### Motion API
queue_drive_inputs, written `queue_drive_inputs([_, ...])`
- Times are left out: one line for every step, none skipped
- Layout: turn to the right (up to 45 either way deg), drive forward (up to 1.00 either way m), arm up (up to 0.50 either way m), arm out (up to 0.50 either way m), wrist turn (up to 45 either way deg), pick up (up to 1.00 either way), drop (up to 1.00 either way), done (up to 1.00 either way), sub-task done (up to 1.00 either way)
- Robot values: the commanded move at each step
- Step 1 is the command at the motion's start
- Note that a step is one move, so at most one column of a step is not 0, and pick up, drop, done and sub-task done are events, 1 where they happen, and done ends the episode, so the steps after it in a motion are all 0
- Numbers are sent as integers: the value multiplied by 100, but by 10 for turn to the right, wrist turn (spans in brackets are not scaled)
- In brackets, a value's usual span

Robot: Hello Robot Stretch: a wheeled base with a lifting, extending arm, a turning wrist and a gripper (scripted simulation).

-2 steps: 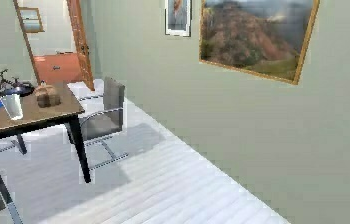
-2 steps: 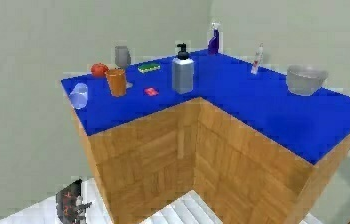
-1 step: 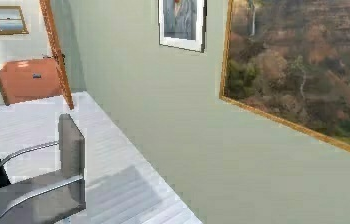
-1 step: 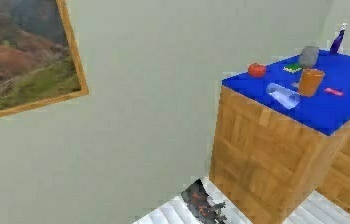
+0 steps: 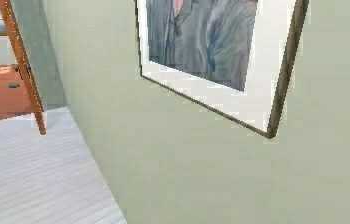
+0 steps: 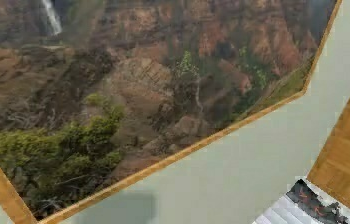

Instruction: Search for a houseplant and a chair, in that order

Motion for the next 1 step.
queue_drive_inputs([-330,0,0,0,0,0,0,0,0])
